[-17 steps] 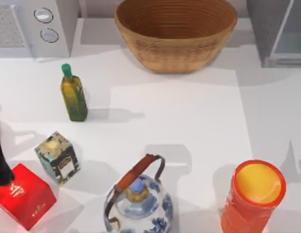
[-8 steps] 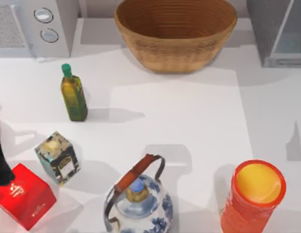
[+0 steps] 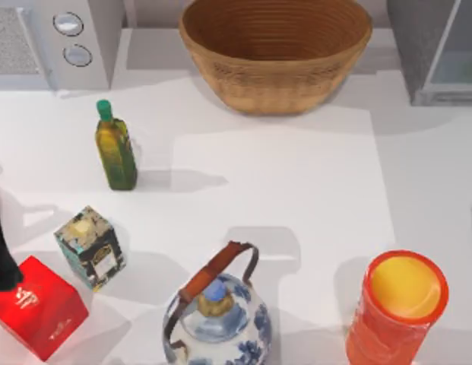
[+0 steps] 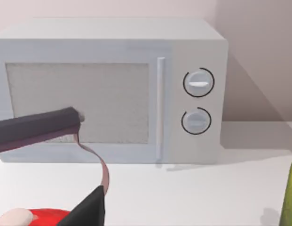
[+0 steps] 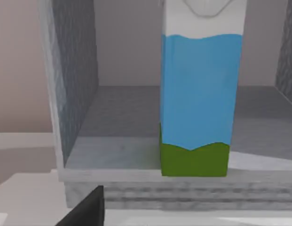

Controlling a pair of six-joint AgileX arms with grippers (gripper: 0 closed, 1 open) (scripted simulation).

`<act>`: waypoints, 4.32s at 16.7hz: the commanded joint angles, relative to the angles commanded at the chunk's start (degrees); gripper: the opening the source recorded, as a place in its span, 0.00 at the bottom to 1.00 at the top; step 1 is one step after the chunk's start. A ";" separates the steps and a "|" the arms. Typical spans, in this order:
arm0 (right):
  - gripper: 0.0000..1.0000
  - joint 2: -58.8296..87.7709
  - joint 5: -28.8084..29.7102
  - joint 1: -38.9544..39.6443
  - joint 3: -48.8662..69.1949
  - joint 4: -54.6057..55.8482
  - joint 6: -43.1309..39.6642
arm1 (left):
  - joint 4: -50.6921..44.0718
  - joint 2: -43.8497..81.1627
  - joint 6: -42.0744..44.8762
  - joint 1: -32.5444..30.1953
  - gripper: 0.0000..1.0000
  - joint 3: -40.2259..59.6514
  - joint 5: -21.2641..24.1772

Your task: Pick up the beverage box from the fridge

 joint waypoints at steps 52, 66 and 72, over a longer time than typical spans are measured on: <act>1.00 54.85 11.79 10.54 57.10 -2.13 0.14 | 0.00 0.00 0.00 0.00 1.00 0.00 0.00; 0.00 54.85 11.79 10.54 57.10 -2.13 0.14 | 0.00 0.00 0.00 0.00 1.00 0.00 0.00; 0.00 54.85 11.79 10.54 57.10 -2.13 0.14 | 0.00 0.00 0.00 0.00 1.00 0.00 0.00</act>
